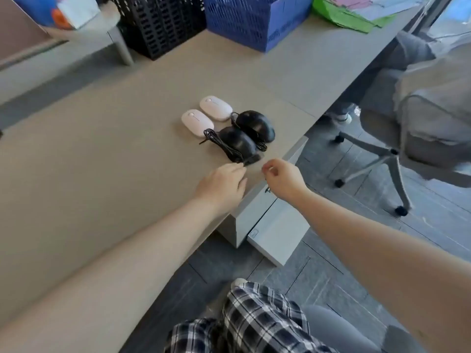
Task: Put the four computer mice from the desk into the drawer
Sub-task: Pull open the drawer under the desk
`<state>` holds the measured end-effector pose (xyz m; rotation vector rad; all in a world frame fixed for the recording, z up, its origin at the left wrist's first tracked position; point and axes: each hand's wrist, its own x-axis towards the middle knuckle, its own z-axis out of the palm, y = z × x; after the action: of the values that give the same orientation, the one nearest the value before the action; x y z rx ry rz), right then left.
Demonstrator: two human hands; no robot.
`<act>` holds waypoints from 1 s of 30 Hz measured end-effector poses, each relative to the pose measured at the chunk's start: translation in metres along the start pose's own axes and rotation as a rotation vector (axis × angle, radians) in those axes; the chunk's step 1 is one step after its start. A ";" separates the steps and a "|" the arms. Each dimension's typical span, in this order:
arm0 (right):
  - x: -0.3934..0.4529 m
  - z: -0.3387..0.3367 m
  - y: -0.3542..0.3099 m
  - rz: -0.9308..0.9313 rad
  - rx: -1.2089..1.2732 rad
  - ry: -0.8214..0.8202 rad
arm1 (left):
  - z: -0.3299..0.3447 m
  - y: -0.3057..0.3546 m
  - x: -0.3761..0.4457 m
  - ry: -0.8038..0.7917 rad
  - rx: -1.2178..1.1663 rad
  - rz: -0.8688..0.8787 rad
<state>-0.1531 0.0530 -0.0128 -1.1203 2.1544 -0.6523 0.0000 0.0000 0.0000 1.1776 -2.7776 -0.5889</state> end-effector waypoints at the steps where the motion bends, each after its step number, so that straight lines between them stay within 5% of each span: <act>1: 0.002 0.006 0.007 0.000 0.052 0.051 | 0.009 -0.003 0.000 0.014 -0.014 0.023; 9: 0.014 0.050 0.060 0.085 0.296 0.204 | 0.052 -0.015 -0.002 0.160 -0.023 0.080; 17: 0.044 0.094 0.117 0.202 0.289 0.092 | 0.062 -0.016 0.000 0.235 0.051 0.053; 23: 0.052 0.104 0.120 0.329 0.575 0.016 | 0.078 0.001 -0.003 0.178 0.301 -0.009; 27: 0.061 0.102 0.115 0.407 0.800 0.034 | 0.074 0.000 0.000 0.187 0.270 0.005; 30: 0.060 0.104 0.115 0.378 0.739 0.060 | 0.074 -0.002 0.000 0.191 0.244 0.018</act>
<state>-0.1679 0.0476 -0.1781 -0.2959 1.8345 -1.1690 -0.0145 0.0225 -0.0688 1.1782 -2.7475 -0.1287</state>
